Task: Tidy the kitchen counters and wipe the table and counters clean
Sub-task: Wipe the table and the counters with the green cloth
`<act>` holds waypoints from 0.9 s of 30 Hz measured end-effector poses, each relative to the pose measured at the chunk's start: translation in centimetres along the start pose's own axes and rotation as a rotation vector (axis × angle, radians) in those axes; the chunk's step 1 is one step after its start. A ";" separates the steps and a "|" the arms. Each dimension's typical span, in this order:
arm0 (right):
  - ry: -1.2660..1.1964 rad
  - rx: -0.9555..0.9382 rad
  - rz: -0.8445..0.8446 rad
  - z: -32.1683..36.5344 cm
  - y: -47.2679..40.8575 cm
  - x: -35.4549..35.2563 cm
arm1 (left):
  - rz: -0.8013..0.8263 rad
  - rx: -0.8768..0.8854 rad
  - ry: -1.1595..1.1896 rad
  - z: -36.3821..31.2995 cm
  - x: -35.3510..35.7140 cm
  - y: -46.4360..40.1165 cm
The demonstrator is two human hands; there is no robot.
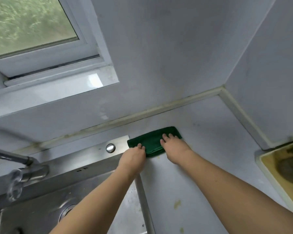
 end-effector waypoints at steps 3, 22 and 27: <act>-0.013 0.020 -0.002 0.2 0.9 0.5 | -0.012 0.008 0.004 0.1 0.0 0.2; -0.021 0.362 0.087 -23.3 3.2 3.3 | -0.150 0.261 -0.032 -19.6 -8.6 -12.5; -0.085 0.394 0.096 -25.2 2.0 4.6 | -0.119 0.293 -0.193 -24.2 -10.0 -14.2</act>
Point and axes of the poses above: each hand's wrist, its own y-axis away from the middle knuckle, its own x-axis out of the palm, z = x × y, the point moved 4 cm from there along -y, towards the middle knuckle, and after that the axes turned 3 degrees about y, right-handed, at the moved point
